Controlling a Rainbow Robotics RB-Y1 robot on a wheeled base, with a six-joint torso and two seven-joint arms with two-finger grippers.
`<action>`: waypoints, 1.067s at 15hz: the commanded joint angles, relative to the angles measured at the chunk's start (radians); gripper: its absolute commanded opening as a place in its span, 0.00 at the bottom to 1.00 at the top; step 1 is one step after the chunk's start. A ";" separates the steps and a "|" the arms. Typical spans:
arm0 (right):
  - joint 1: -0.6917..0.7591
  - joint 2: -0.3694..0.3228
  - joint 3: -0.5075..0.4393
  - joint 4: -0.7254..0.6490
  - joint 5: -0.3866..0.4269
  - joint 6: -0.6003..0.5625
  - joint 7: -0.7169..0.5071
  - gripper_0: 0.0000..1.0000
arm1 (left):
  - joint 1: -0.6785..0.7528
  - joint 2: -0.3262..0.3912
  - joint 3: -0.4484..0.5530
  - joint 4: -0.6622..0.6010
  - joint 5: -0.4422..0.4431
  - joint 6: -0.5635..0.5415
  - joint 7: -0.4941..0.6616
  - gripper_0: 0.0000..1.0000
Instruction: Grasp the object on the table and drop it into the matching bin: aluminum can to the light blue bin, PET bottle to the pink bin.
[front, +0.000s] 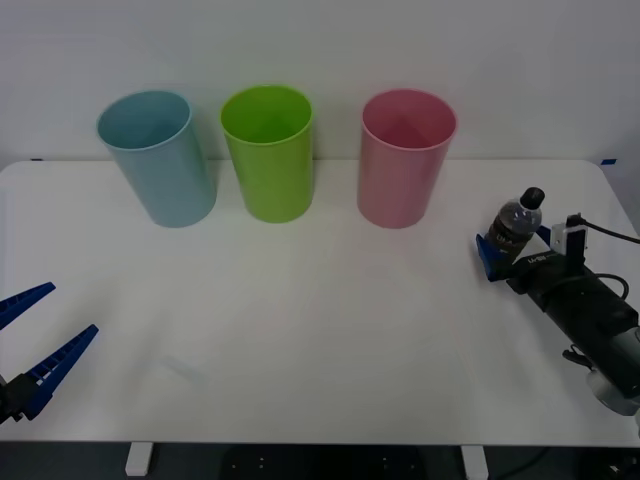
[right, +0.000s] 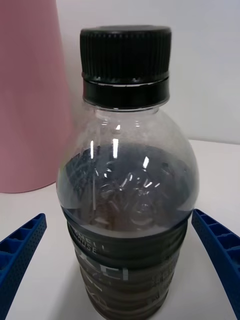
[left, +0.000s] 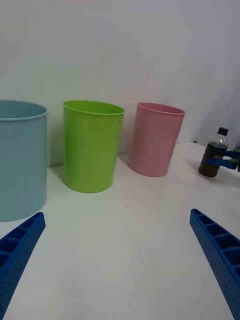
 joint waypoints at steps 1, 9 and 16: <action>-0.013 0.001 0.023 0.000 0.000 0.042 0.000 1.00 | 0.000 0.000 0.000 0.000 0.000 0.000 0.000 1.00; -0.019 0.001 0.043 0.000 0.000 0.075 -0.001 0.00 | 0.000 0.000 0.000 0.000 0.000 0.000 0.000 1.00; -0.017 0.001 0.080 -0.014 -0.063 0.107 0.009 0.00 | 0.000 0.000 0.000 0.000 0.000 0.000 0.000 1.00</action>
